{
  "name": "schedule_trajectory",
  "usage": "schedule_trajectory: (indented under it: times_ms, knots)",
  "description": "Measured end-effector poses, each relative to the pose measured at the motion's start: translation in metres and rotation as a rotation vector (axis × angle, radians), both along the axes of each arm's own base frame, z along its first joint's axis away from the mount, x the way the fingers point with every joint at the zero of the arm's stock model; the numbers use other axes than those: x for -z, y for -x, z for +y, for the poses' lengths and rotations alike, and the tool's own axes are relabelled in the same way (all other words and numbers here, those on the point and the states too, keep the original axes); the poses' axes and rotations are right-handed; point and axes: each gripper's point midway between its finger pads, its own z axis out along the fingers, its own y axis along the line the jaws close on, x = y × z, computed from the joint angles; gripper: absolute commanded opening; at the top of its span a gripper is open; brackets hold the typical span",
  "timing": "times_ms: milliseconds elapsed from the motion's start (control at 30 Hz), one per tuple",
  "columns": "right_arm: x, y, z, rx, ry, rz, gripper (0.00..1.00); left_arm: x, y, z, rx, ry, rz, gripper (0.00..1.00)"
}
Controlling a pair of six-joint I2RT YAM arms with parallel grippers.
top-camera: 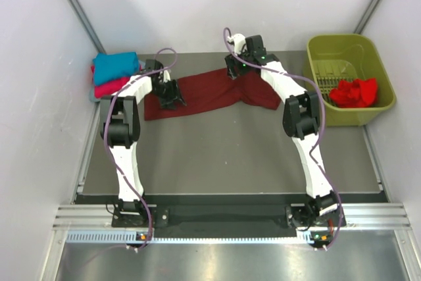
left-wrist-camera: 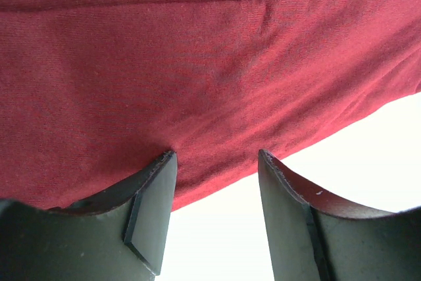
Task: Fold and stack the t-shirts
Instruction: Fold the tshirt
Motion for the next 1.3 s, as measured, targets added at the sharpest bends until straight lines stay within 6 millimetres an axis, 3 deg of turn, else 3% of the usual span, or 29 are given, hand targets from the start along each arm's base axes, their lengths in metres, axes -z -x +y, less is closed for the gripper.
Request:
schedule_trajectory:
  times_ms: [100,267,400,467,567,700,800,1000,1300]
  knots:
    - [-0.006,0.008,-0.004,0.009,-0.003,0.014,0.69,0.0,0.0,0.0,0.0,-0.002,0.001,0.59]
    - [-0.03,0.043,-0.032,0.069,-0.053,0.111,0.7,0.0,0.002,0.004,0.006,-0.017,0.006,0.59]
    - [-0.044,0.066,-0.085,0.183,-0.146,0.217,0.7,0.0,0.004,0.016,-0.006,-0.035,0.021,0.59]
    - [-0.037,0.076,-0.112,0.243,-0.18,0.277,0.7,0.0,0.004,0.023,-0.017,-0.044,0.027,0.59]
    - [-0.009,0.089,-0.143,0.331,-0.213,0.386,0.7,0.0,0.004,0.035,-0.034,-0.051,0.031,0.59]
    - [0.032,0.126,-0.136,0.349,-0.247,0.571,0.7,0.0,0.003,0.043,-0.048,-0.053,0.032,0.59]
    - [0.046,0.139,-0.121,0.337,-0.271,0.653,0.71,-0.001,0.003,0.045,-0.048,-0.061,0.032,0.59]
    - [0.053,0.145,-0.117,0.359,-0.288,0.695,0.72,0.001,0.003,0.048,-0.044,-0.087,0.029,0.59]
    - [0.06,0.14,-0.145,0.46,-0.279,0.693,0.71,0.004,0.01,0.069,-0.029,-0.175,0.054,0.57]
